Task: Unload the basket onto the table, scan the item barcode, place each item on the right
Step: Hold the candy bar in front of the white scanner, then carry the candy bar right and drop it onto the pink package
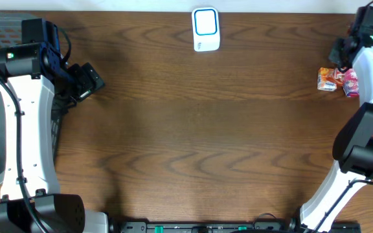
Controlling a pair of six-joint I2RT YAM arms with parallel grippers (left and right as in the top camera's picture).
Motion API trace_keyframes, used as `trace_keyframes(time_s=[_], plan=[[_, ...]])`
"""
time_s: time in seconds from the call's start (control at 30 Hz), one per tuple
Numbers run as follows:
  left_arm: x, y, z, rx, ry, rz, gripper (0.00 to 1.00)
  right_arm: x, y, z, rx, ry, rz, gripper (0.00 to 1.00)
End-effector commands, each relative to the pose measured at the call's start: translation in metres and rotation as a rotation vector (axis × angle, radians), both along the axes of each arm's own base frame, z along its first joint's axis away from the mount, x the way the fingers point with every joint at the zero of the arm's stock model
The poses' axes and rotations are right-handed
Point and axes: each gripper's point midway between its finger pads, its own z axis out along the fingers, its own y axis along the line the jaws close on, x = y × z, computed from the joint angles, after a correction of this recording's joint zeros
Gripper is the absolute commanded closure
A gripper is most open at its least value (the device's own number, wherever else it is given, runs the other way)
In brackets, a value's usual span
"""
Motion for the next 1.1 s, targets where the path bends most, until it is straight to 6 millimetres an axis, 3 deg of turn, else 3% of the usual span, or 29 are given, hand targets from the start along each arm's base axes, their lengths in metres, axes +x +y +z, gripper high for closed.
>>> trace_keyframes(time_s=[0.0,0.33,0.47,0.57,0.67,0.83,0.97,1.07], plan=[[-0.001,0.003,-0.004,0.01,0.016,0.005,0.02,-0.008,-0.012,-0.004,-0.025,0.043,0.01,0.96],[-0.001,0.003,-0.004,0.01,0.016,0.005,0.02,-0.024,-0.007,-0.015,-0.121,0.229,0.28,0.99],[-0.001,0.003,-0.004,0.01,0.016,0.005,0.02,-0.029,-0.007,-0.02,-0.135,0.274,0.329,0.83],[-0.001,0.003,-0.004,0.01,0.016,0.005,0.02,-0.033,-0.011,-0.022,-0.142,0.293,0.315,0.82],[-0.001,0.003,-0.004,0.01,0.016,0.005,0.02,-0.035,-0.011,-0.023,-0.13,0.29,0.29,0.66],[-0.001,0.003,-0.004,0.01,0.016,0.005,0.02,-0.033,-0.003,-0.023,-0.084,0.255,0.228,0.68],[-0.001,0.003,-0.004,0.01,0.016,0.005,0.02,-0.021,0.025,-0.011,-0.027,0.185,0.291,0.69],[-0.001,0.003,-0.003,0.01,0.016,0.005,0.02,-0.009,0.038,0.016,-0.023,0.087,0.27,0.66]])
